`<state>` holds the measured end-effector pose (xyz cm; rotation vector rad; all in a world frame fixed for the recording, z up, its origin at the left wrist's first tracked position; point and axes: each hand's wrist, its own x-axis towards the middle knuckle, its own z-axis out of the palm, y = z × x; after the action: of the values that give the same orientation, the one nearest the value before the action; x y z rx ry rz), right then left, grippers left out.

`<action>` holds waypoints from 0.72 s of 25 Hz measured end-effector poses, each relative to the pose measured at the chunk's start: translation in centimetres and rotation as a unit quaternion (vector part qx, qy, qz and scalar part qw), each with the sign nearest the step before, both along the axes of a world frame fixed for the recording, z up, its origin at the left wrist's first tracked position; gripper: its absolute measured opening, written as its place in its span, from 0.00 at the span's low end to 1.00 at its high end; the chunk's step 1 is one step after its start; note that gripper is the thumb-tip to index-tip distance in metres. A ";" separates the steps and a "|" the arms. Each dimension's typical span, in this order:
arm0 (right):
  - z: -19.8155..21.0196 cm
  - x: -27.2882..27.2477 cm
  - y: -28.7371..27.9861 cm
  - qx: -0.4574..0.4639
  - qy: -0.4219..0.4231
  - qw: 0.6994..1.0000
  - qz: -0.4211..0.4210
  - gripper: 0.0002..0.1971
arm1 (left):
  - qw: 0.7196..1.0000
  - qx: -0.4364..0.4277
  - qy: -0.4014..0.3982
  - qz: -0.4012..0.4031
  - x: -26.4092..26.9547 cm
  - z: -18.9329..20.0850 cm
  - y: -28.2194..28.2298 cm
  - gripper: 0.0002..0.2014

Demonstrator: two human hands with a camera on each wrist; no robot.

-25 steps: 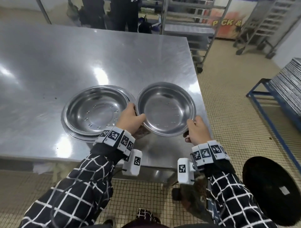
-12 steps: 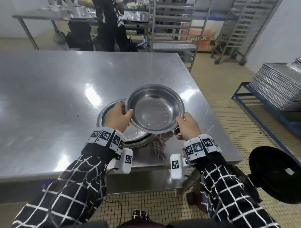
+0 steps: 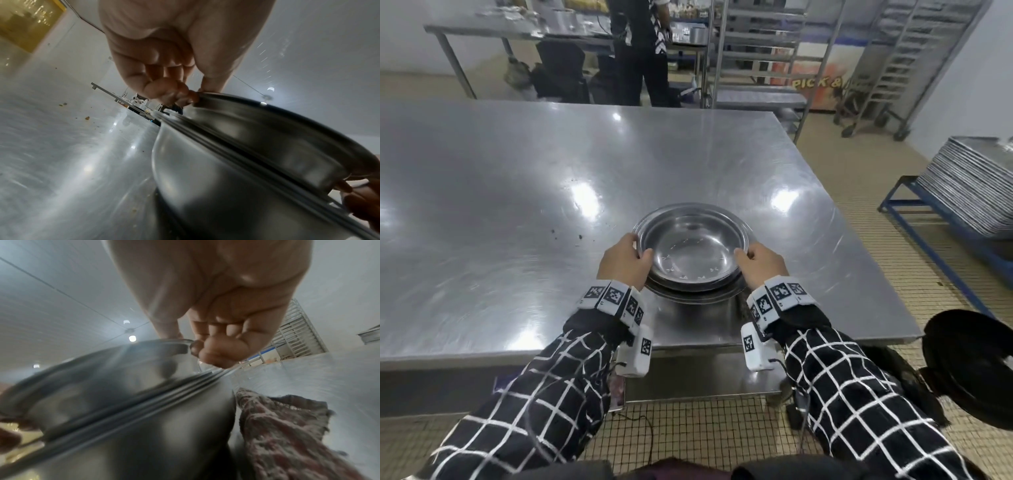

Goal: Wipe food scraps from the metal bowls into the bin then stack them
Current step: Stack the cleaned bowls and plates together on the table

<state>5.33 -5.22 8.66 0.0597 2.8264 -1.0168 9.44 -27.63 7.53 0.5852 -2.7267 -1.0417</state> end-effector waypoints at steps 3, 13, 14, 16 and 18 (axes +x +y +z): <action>-0.7 -0.1 -0.4 0.030 0.014 0.999 -0.011 0.16 | 1.000 -0.016 -0.021 -0.007 0.3 -0.4 -0.7 0.17; -1.4 -1.9 -0.4 -0.020 -0.029 0.995 -0.099 0.37 | 0.992 0.101 -0.079 0.021 -1.4 -1.7 -2.5 0.35; -1.3 -2.6 -0.3 -0.029 -0.055 0.992 -0.112 0.41 | 0.982 0.160 -0.092 0.038 -1.8 -1.7 -2.5 0.38; -1.2 -4.3 -0.2 0.009 -0.108 0.989 -0.102 0.46 | 0.959 0.254 -0.109 0.061 -2.8 -1.7 -2.7 0.38; -0.9 -5.8 -0.3 0.053 -0.149 0.986 -0.055 0.46 | 0.959 0.251 -0.125 0.049 -3.7 -1.5 -3.1 0.35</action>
<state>-0.44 -5.53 7.71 0.3528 2.6231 -0.7994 5.74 -30.74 5.98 0.9746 -2.5898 -1.7557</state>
